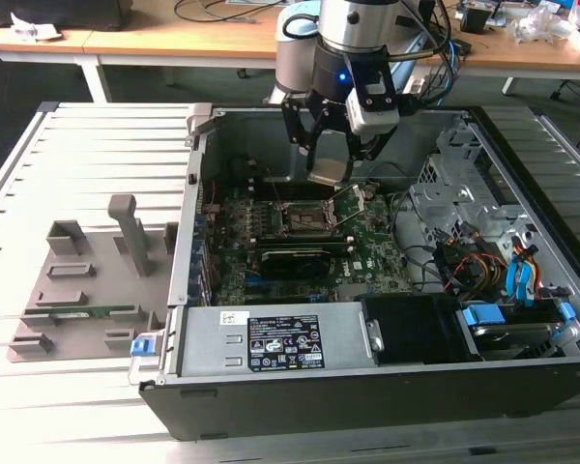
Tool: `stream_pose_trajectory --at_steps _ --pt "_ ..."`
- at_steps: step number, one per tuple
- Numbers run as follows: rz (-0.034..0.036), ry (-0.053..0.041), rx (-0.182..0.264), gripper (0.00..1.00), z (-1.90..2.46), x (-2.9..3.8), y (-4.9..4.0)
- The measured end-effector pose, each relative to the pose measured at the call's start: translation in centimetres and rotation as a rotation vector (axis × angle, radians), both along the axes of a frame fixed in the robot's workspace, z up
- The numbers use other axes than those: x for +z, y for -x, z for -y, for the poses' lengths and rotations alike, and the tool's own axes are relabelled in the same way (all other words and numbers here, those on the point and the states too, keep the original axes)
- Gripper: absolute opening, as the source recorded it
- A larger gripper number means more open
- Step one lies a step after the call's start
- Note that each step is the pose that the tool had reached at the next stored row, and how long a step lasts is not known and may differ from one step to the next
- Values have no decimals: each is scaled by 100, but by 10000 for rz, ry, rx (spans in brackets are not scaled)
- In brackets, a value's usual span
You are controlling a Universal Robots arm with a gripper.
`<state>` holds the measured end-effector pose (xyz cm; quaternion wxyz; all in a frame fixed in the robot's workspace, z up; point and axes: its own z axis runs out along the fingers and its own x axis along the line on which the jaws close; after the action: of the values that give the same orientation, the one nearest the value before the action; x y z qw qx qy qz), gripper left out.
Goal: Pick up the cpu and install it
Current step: 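Place the cpu into insertion slot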
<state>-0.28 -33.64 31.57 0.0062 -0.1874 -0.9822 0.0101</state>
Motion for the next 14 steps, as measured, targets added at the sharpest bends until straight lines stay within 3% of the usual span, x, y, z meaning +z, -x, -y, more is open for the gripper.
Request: stream_pose_trajectory --at_steps 3,8,11,14 --pt "0 -1 -751 55 0 -1 0" --pt "1 0 -1395 55 0 -1 0" --pt "0 -1 -2221 55 0 -2 0" --pt "0 0 -2623 55 0 -2 0"
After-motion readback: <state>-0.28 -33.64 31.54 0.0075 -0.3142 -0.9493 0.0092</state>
